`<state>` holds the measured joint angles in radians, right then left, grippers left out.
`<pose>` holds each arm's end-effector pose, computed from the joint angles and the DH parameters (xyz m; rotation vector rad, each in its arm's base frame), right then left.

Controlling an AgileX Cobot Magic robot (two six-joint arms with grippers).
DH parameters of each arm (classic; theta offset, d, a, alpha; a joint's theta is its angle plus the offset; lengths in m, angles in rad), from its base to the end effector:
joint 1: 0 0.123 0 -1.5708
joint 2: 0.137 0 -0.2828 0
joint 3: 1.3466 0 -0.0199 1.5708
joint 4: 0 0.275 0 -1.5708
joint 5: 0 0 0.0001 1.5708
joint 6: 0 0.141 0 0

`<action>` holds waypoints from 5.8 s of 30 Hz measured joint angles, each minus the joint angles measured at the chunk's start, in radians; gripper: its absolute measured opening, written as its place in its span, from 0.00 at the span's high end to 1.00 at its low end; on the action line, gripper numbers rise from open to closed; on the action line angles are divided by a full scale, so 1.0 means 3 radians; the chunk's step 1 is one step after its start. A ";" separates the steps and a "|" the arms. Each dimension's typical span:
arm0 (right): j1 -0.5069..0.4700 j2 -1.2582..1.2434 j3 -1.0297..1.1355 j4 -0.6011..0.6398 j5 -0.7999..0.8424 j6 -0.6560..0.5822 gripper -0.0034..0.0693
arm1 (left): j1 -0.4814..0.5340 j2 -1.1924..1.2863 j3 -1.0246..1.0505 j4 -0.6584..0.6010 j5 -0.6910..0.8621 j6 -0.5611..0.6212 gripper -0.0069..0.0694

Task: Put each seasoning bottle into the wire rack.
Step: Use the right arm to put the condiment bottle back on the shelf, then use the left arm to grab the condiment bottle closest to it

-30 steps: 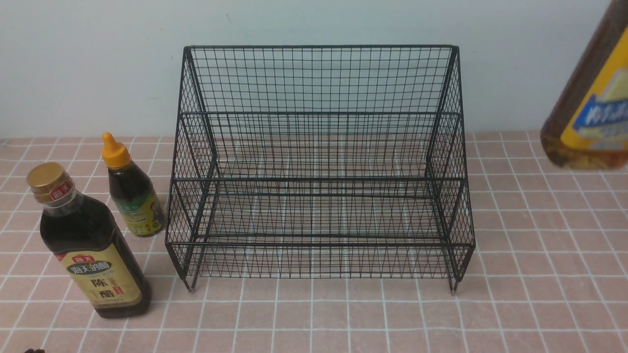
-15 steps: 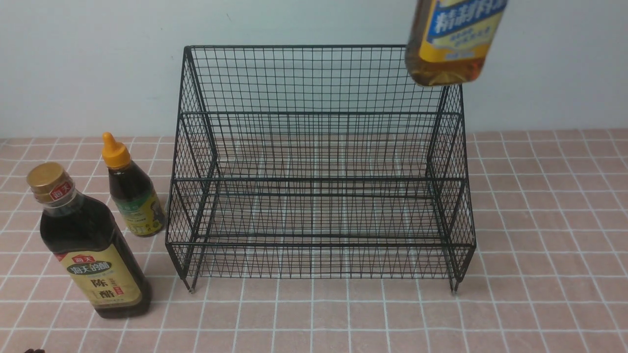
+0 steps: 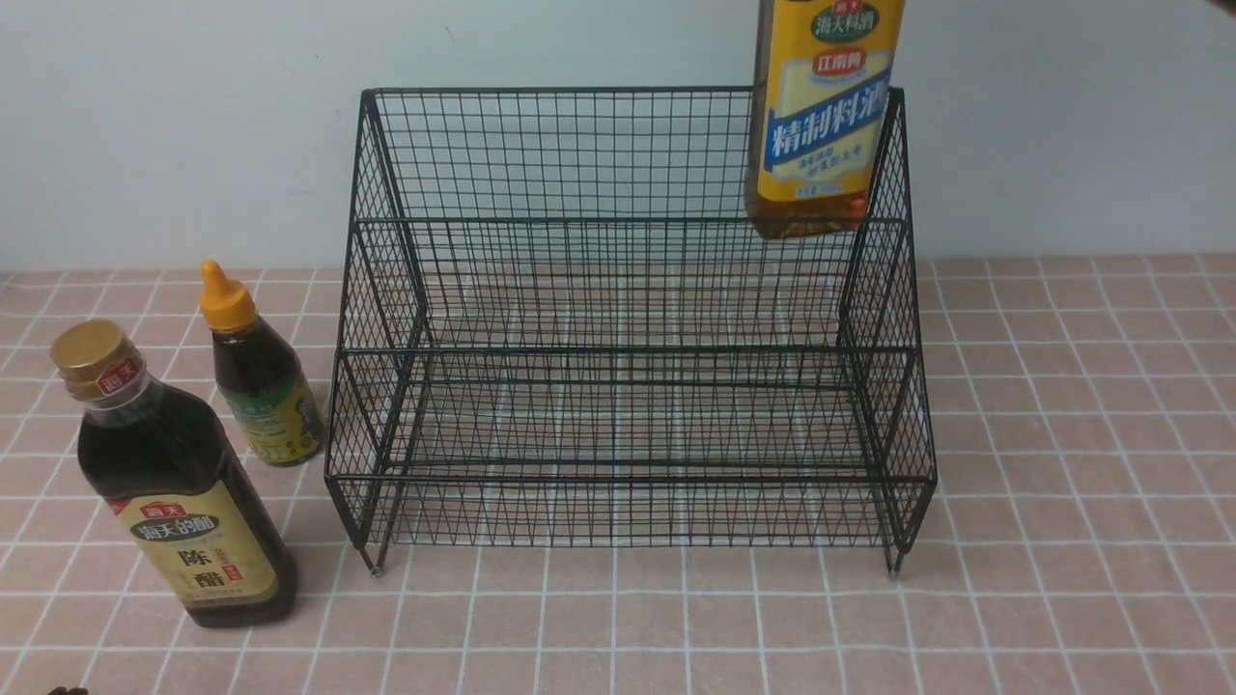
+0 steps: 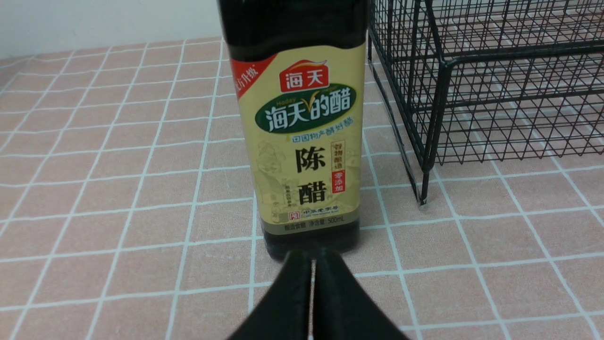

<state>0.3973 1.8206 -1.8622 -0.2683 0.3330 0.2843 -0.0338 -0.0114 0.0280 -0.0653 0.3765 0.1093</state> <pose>0.4793 0.1879 0.4129 -0.2606 1.7497 0.2337 0.1266 -0.0077 0.1552 0.0937 1.8736 -0.0124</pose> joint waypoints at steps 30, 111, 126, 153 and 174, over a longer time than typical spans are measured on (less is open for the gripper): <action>0.0003 0.0153 -0.0063 0.0351 0.1687 -0.0001 0.52 | 0.0000 0.0000 0.0000 0.0000 0.0000 0.0000 0.92; -0.1566 -0.6108 0.6283 0.0791 0.0127 -0.0502 0.97 | 0.0003 0.0000 0.0000 0.0000 0.0000 0.0000 0.92; -0.1574 -0.6108 0.6279 0.0803 0.0150 -0.0502 0.97 | 0.0003 0.0000 0.0000 0.0000 0.0000 0.0000 0.92; -0.1574 -0.6108 0.6279 0.0806 0.0150 -0.0502 0.97 | 0.0003 0.0000 0.0008 -0.0610 -0.0589 -0.0234 0.92; -0.1574 -0.6108 0.6279 0.0806 0.0150 -0.0502 0.97 | 0.0003 0.0198 -0.0513 -0.0999 -0.2767 -0.0261 0.92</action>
<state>-0.0750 -0.0119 0.0216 -0.0264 0.3778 0.1338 -0.0329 0.0480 -0.1260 -0.3650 -0.4536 0.0309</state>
